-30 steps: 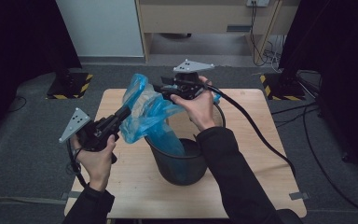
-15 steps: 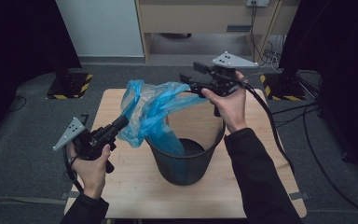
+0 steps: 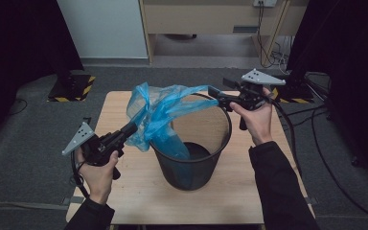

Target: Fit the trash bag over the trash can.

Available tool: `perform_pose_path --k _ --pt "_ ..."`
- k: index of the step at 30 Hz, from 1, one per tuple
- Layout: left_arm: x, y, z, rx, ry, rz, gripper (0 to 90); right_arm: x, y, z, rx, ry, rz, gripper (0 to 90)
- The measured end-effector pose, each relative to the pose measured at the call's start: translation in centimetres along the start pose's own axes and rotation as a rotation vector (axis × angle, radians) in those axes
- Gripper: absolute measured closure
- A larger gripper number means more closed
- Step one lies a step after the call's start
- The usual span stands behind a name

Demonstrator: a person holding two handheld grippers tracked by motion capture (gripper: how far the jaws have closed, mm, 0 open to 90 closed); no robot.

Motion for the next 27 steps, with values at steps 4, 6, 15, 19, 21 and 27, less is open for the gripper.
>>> perform_pose_path --k 4,6,15,19,21,27 --pt "0.0 0.1 0.1 0.002 0.005 -0.006 87.8 1.4 0.1 -1.2 0.014 -0.030 0.017 33.1" --pt "0.0 0.0 0.1 0.009 0.010 -0.010 87.9 2.0 0.2 -1.4 -0.005 -0.051 0.022 39.5" --pt "-0.6 0.2 -0.4 0.042 0.032 -0.050 88.6 3.8 1.1 -1.8 -0.095 -0.091 0.035 88.4" --pt "-1.1 0.4 -1.0 0.071 0.045 -0.078 89.1 3.8 2.6 -2.5 -0.080 -0.070 0.034 89.9" --pt "-1.3 0.4 -1.4 0.082 0.047 -0.088 89.1 3.6 3.7 -2.8 -0.069 -0.062 0.032 90.0" --pt "-1.6 0.4 -2.8 0.110 0.051 -0.102 89.3 3.3 6.9 -3.1 -0.026 -0.029 0.054 90.0"
Point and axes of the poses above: each handheld gripper's, and its own axes: y roughly backward along the jaws, x roughly out of its underside, z roughly to its left, the point moved 6 cm from there along -y, roughly forward along the jaws, and after that the axes turned 5 degrees about x, right-handed, at the moved point
